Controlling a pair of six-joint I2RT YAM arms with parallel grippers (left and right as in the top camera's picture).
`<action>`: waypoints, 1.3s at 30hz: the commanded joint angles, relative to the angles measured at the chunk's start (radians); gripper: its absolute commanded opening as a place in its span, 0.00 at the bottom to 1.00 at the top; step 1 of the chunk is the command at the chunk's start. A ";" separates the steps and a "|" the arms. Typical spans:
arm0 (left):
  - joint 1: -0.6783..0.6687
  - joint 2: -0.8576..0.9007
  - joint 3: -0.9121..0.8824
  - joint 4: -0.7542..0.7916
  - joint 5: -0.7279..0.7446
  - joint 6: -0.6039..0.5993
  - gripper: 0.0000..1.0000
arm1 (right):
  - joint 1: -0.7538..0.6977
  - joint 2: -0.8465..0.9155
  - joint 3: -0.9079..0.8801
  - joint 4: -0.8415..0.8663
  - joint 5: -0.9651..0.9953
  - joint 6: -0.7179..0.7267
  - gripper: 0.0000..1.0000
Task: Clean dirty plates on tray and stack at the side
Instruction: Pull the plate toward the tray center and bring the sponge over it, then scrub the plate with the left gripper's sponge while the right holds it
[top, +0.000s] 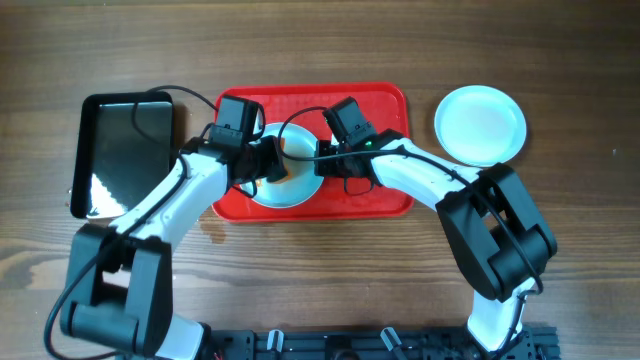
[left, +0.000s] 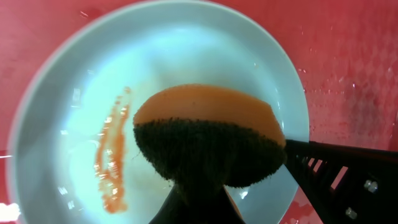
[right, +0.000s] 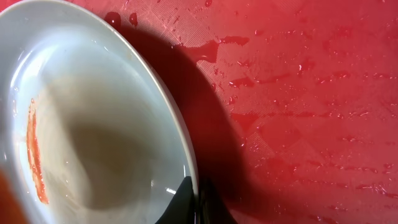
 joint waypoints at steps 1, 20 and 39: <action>-0.019 0.051 -0.005 0.019 0.058 -0.002 0.04 | 0.002 0.037 -0.014 -0.002 0.034 0.003 0.04; -0.038 0.153 -0.005 -0.033 -0.688 0.070 0.04 | 0.002 0.037 -0.014 -0.005 0.034 -0.011 0.04; -0.036 -0.039 0.104 -0.028 -0.372 -0.078 0.04 | 0.002 0.037 -0.014 -0.006 0.037 -0.011 0.04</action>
